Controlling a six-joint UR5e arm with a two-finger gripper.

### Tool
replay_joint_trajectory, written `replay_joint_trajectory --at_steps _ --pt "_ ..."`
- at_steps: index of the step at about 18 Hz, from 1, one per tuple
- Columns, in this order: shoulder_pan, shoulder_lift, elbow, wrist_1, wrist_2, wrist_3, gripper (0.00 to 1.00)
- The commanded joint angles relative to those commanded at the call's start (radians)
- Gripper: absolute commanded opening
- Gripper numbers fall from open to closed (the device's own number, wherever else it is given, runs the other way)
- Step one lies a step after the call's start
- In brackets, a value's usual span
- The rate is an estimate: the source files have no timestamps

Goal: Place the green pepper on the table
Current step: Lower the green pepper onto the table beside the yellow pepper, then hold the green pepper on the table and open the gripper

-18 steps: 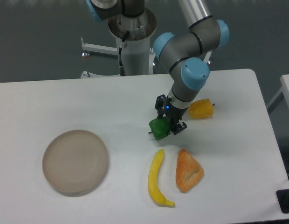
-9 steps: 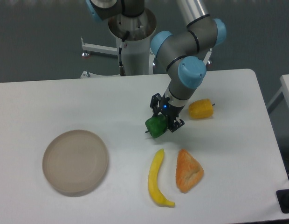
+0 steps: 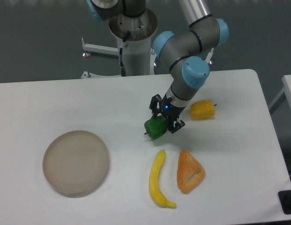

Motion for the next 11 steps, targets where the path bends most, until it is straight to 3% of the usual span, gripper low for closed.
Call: replay_joint_trajectory --at_steps 11 --pt "-0.003 -0.009 -0.002 0.000 0.000 -0.002 0.46"
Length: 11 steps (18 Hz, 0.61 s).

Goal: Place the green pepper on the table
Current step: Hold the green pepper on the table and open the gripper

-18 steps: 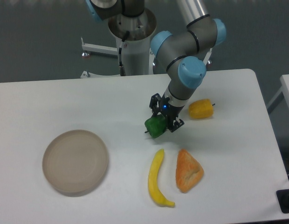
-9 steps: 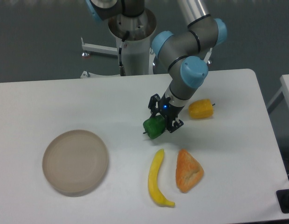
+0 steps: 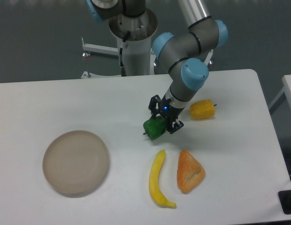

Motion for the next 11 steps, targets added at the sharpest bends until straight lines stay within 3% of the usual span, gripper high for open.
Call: replay_joint_trajectory --at_steps 11 --pt "-0.003 -0.006 0.003 0.000 0.002 0.002 0.50"
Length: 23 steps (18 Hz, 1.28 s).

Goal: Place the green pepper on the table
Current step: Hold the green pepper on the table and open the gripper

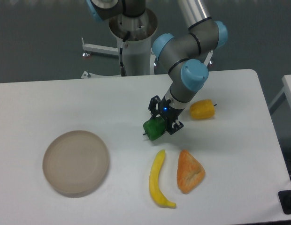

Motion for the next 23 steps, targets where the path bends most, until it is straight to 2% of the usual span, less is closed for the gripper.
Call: replay_joint_trajectory --at_steps 15,19,23 --pt "-0.002 -0.008 0.009 0.002 0.000 0.002 0.62" --pt "-0.002 -0.008 0.009 0.002 0.000 0.002 0.71" --pt "-0.002 -0.008 0.011 0.002 0.002 0.000 0.72"
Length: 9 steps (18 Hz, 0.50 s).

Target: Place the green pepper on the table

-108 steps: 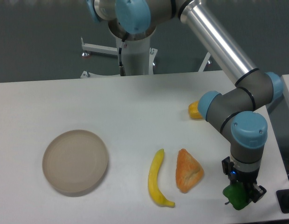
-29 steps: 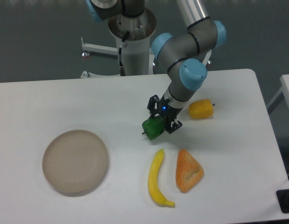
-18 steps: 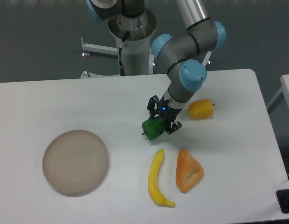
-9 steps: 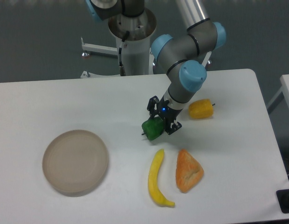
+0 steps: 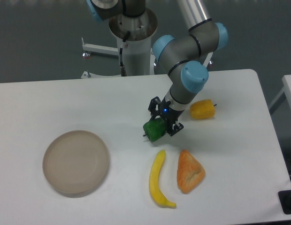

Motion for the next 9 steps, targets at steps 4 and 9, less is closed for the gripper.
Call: replay_joint_trajectory --at_steps 4,9 --pt "0.000 -0.002 0.003 0.002 0.002 0.002 0.75" --pt "0.003 0.000 0.006 0.002 0.002 0.005 0.83"
